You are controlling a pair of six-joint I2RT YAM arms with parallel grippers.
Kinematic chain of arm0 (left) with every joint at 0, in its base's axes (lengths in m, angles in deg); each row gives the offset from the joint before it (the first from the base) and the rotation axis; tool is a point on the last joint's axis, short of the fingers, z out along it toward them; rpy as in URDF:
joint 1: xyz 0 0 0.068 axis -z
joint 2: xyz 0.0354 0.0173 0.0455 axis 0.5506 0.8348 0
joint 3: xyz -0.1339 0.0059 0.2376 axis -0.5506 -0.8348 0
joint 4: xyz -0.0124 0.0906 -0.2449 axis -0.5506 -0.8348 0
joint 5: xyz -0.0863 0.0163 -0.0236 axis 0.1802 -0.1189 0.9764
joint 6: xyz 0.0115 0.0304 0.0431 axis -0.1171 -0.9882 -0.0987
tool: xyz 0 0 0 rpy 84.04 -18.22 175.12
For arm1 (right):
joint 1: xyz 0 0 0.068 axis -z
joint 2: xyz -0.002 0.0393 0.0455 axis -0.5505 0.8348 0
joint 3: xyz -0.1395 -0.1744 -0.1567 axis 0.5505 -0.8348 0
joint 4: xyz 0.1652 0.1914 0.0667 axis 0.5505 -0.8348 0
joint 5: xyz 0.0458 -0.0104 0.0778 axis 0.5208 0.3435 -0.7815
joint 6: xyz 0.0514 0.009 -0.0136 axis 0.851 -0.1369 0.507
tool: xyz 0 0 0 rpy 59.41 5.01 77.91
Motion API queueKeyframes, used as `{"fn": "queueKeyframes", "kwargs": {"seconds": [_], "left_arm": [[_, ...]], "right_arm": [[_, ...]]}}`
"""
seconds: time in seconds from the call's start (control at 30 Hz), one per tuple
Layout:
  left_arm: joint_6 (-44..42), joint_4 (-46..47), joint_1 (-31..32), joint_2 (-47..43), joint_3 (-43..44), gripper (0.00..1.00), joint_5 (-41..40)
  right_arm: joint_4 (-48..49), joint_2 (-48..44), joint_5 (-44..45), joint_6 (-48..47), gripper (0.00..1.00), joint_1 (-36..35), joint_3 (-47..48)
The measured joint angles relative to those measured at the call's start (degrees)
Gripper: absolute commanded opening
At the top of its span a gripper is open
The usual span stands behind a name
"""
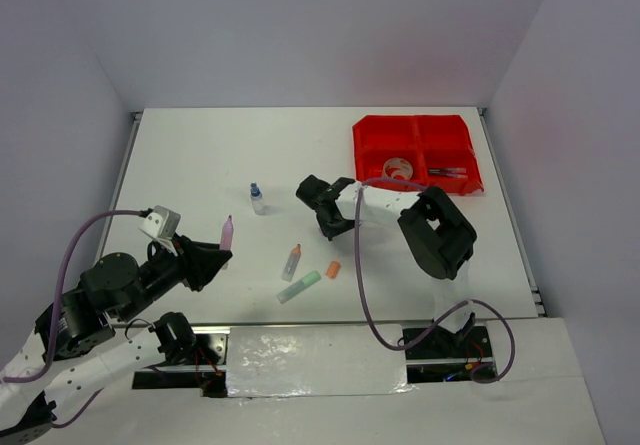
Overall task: Sort the stationery into containers
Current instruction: Close the pen cap on the pen.
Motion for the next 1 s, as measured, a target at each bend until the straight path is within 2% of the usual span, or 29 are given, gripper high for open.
{"fn": "queueKeyframes", "kwargs": {"seconds": [0.13, 0.23, 0.4, 0.53, 0.6, 0.8, 1.0], "left_arm": [[0.0, 0.0, 0.0, 0.0, 0.0, 0.00, 0.0], [0.0, 0.0, 0.0, 0.2, 0.0, 0.00, 0.0], [0.1, 0.0, 0.0, 2.0, 0.0, 0.00, -0.1], [0.2, 0.0, 0.0, 4.2, 0.0, 0.00, -0.5], [0.3, 0.0, 0.0, 5.4, 0.0, 0.00, -0.6], [1.7, 2.1, 0.0, 10.0, -0.2, 0.00, 1.0], [3.4, 20.6, 0.0, 13.3, -7.8, 0.00, 14.9]], "right_arm": [[10.1, -2.5, 2.5, 0.3, 0.00, 0.9, -5.0], [17.5, -3.5, 4.9, -3.8, 0.00, 2.4, -7.8], [23.8, -8.3, 7.7, -17.7, 0.00, 3.6, -9.2], [33.9, -18.5, 6.1, -34.5, 0.00, 3.5, -11.1], [41.9, -23.9, 2.5, -43.3, 0.00, 3.6, -14.0], [63.9, -35.8, -19.3, -68.0, 0.00, 3.5, -24.0], [73.1, -44.9, -39.6, -81.3, 0.00, 3.2, -27.0]]}}
